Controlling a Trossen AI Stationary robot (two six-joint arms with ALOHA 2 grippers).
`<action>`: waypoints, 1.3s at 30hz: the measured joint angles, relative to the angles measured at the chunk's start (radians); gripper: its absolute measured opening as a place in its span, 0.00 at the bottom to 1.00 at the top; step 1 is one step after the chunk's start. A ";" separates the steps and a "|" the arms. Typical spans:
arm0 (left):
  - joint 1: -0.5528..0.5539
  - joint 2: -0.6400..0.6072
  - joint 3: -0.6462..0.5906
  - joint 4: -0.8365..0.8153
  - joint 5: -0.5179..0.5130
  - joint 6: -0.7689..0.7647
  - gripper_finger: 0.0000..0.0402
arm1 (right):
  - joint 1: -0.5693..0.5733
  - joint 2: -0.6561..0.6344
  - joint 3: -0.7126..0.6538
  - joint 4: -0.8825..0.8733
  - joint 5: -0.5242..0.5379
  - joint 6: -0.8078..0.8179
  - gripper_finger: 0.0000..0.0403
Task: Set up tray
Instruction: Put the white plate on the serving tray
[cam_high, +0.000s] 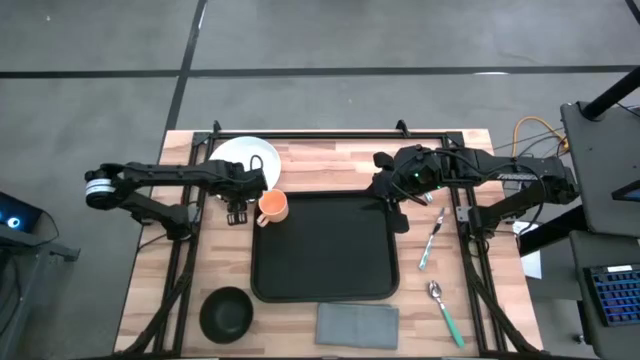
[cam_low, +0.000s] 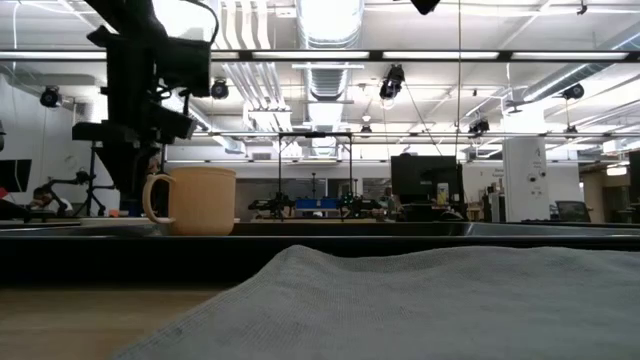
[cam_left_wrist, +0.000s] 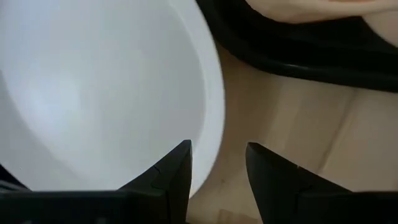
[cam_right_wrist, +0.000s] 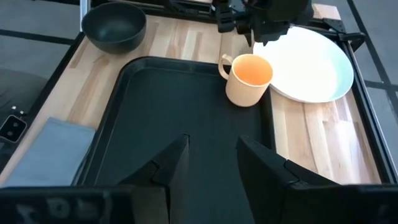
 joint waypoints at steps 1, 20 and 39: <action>0.000 0.007 0.000 0.001 0.019 0.014 0.33 | 0.000 0.000 0.000 -0.004 0.000 0.001 0.30; 0.139 -0.010 -0.081 0.121 0.130 0.113 0.33 | 0.000 0.000 0.000 -0.015 -0.023 0.010 0.32; 0.171 0.008 -0.119 0.186 0.132 0.159 0.33 | 0.000 0.000 0.000 -0.017 -0.023 0.007 0.32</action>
